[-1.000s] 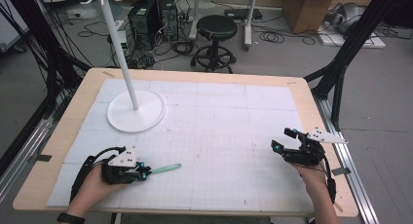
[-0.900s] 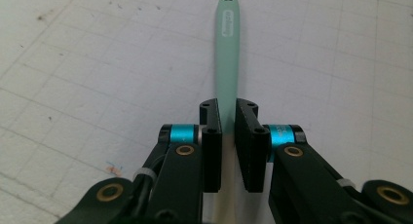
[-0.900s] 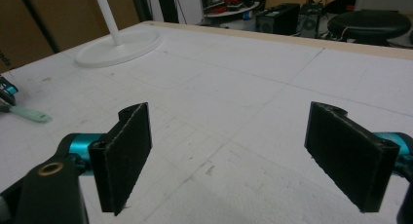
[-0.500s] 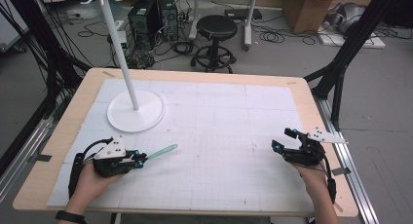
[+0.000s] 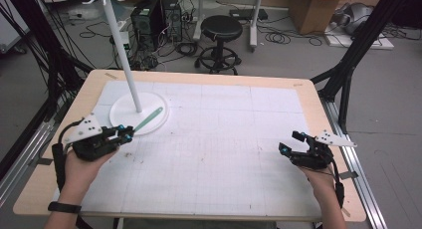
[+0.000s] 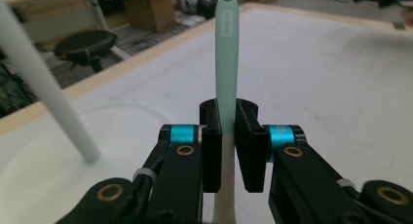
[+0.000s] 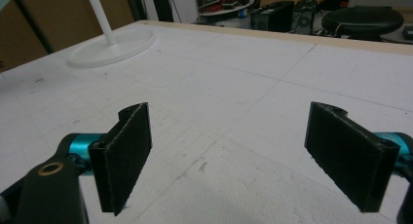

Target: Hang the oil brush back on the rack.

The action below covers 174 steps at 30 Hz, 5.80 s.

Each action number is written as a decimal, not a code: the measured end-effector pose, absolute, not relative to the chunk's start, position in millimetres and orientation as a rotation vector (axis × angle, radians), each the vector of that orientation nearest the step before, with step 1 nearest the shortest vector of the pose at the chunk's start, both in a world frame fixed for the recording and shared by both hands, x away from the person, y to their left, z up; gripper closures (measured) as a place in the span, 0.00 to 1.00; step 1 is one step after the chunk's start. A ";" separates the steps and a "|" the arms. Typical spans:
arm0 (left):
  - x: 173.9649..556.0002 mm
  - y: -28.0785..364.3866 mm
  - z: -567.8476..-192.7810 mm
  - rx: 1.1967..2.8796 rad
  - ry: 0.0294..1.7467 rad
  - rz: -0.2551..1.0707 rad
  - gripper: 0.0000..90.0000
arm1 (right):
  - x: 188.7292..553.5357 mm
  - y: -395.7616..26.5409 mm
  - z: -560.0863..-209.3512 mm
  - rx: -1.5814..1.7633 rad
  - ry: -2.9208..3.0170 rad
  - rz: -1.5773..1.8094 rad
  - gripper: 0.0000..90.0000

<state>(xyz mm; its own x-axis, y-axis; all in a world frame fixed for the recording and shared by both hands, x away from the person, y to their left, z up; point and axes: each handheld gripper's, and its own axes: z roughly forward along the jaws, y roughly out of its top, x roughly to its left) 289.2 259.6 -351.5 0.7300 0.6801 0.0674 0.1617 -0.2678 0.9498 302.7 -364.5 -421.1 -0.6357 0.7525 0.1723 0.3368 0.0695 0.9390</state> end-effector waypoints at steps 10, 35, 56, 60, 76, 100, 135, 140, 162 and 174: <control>294.7 283.0 -309.5 1.612 0.758 0.726 0.91 | 303.3 -364.6 -421.4 1.094 1.996 1.581 0.18; 302.5 313.0 -226.7 1.368 0.749 0.921 0.91 | 304.8 -364.2 -422.4 1.091 2.004 1.580 0.18; 318.7 323.4 -210.0 1.334 0.769 0.956 0.91 | 304.9 -362.1 -423.3 1.085 2.018 1.578 0.18; 322.4 322.6 -211.2 1.323 0.769 0.933 0.91 | 305.0 -362.0 -423.5 1.085 2.024 1.578 0.18; 334.9 313.6 -215.0 1.355 0.780 0.939 0.91 | 305.3 -361.3 -423.9 1.084 2.026 1.574 0.18; 325.7 290.3 -239.3 1.530 0.738 0.799 0.37 | 305.2 -361.0 -424.1 1.086 2.030 1.576 0.18; 308.4 200.5 -387.7 1.777 0.524 0.373 0.22 | 304.7 -364.0 -425.7 1.092 2.029 1.574 0.18; 306.4 193.4 -390.9 1.804 0.501 0.343 0.22 | 304.7 -363.9 -425.9 1.089 2.032 1.569 0.18; 305.2 202.1 -414.9 1.795 0.539 0.353 0.21 | 302.7 -362.8 -428.4 1.097 2.047 1.562 0.18; 309.8 207.3 -415.1 1.764 0.560 0.369 0.22 | 300.7 -364.4 -428.4 1.105 2.037 1.564 0.18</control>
